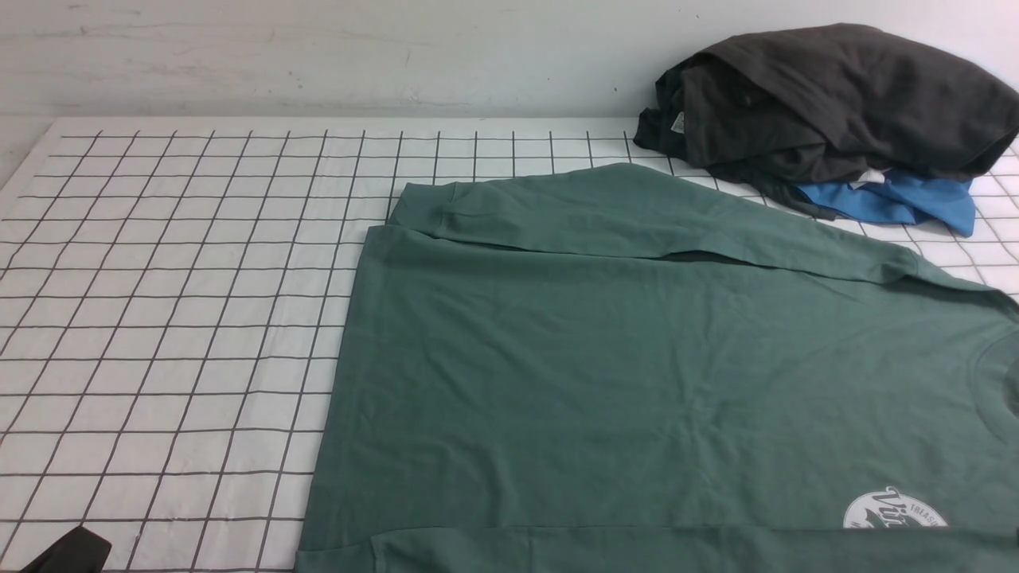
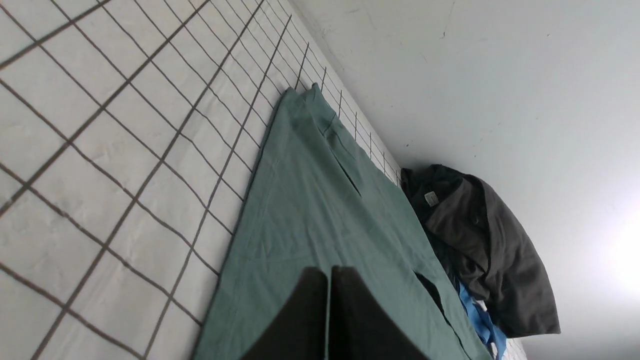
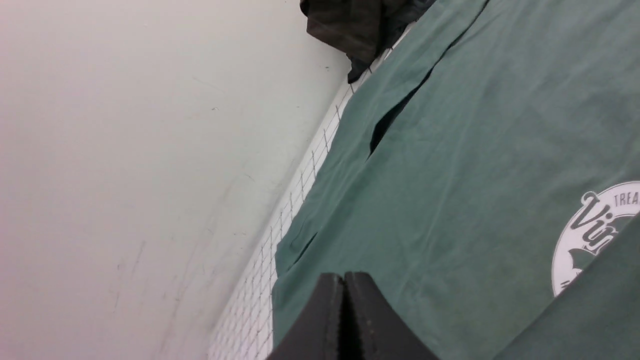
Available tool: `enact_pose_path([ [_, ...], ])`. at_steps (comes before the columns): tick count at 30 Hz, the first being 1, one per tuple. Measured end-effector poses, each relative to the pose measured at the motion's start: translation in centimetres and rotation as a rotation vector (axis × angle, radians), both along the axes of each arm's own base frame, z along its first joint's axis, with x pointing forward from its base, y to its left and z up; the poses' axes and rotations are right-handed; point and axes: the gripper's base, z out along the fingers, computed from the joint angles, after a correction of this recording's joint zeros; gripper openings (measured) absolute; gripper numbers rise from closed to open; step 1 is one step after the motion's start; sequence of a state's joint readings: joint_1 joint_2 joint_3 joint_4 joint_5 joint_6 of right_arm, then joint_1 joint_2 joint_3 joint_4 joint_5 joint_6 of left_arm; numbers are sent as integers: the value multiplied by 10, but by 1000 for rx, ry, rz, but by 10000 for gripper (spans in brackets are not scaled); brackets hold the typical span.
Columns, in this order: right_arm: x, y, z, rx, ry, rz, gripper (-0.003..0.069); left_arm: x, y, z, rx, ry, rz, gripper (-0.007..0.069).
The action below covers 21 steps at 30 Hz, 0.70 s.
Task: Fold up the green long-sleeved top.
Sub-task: Use the left arm to clamp the cuff closest to it
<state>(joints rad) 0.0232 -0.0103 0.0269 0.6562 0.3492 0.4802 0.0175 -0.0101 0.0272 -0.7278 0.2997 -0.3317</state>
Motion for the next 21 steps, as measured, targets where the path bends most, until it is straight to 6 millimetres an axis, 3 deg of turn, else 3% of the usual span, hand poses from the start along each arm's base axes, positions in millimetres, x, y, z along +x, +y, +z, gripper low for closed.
enact_pose_path([
  [7,0,-1,-1,-168,-20,12,-14,-1,0,11,145,-62,-17,-7],
  [9,0,-1,0,-259,-32,27,-14,-6,-1,40,290,-168,-36,-7],
  [11,-2,-1,16,-353,-79,37,-14,-12,-3,66,446,-243,-66,-7],
  [12,-2,-1,16,-353,-80,37,-14,-13,-3,68,458,-247,-71,-7],
  [15,-1,-2,65,-582,-158,34,-14,-8,-9,101,664,-178,-198,-7],
  [21,30,-4,128,-947,32,178,-14,23,-7,133,904,155,-432,-7],
])
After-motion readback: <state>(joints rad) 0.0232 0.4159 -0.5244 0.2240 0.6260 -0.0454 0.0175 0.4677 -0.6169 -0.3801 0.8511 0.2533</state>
